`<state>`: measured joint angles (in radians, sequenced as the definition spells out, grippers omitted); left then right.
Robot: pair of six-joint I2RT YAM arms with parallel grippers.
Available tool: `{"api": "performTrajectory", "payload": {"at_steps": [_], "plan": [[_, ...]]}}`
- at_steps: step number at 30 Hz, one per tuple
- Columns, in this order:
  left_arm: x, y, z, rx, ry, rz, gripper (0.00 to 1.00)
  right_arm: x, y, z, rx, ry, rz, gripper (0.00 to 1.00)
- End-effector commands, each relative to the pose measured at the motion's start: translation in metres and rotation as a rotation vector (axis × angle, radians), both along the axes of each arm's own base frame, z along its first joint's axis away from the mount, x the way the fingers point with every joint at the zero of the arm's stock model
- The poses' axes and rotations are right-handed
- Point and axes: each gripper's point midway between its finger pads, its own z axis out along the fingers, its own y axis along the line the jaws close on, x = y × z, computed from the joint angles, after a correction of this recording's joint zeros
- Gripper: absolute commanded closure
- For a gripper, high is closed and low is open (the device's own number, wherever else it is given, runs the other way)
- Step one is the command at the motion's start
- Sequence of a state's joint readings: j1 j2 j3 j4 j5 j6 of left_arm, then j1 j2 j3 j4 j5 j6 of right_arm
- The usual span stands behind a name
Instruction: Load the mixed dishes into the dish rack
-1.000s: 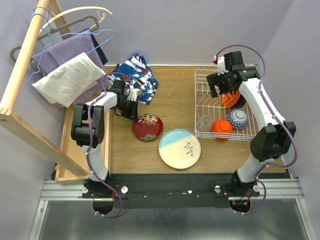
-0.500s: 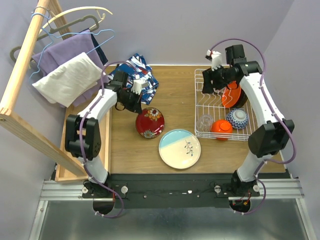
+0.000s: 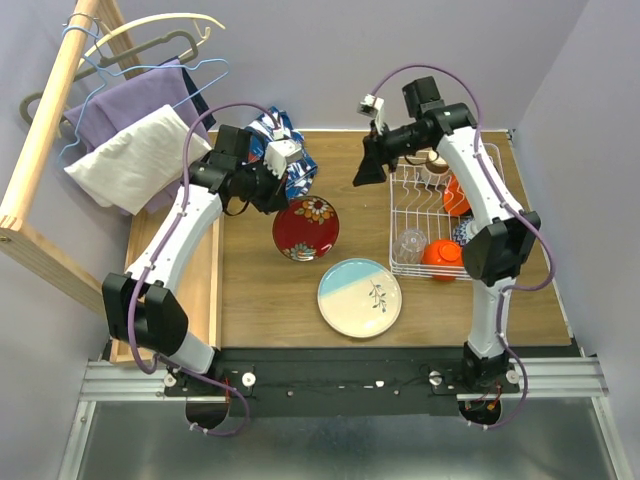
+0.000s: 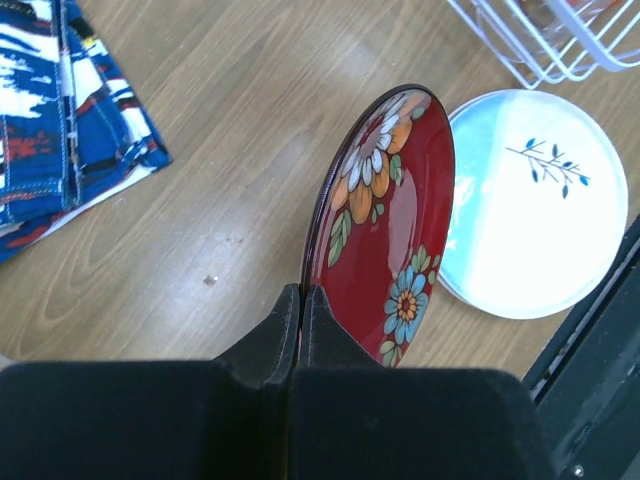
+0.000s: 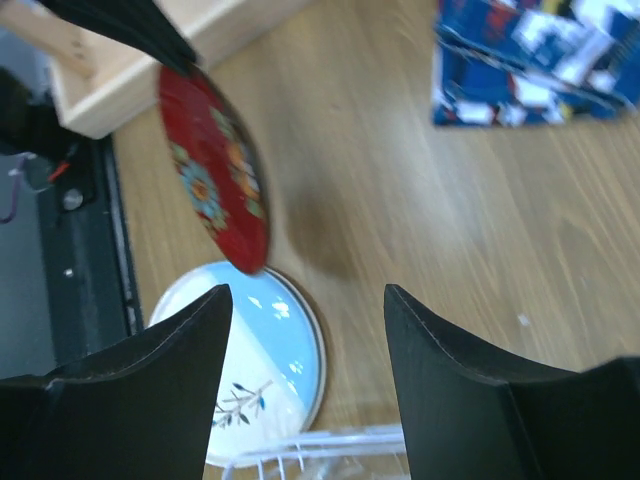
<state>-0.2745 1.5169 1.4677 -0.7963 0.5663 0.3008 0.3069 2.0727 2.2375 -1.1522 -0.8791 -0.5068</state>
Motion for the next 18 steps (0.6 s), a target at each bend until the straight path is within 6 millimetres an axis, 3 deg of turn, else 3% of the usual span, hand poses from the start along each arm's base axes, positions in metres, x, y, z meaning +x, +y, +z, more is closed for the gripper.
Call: {"api": "performTrajectory", "payload": {"at_steps": [1,7,16,18], "plan": [[0.001,-0.023,0.032,-0.101,-0.044,-0.044,1.0,-0.035,0.041,0.019,0.13,0.048,0.177,0.3],[0.008,-0.043,0.059,-0.171,-0.062,-0.077,1.0,-0.05,0.054,0.008,0.1,0.06,0.228,0.29],[0.001,-0.05,0.084,-0.227,-0.086,-0.112,1.0,-0.036,0.06,0.0,0.085,0.049,0.208,0.29],[-0.002,-0.049,0.086,-0.229,-0.094,-0.114,1.0,-0.034,0.063,-0.001,0.096,0.066,0.203,0.34]]}}
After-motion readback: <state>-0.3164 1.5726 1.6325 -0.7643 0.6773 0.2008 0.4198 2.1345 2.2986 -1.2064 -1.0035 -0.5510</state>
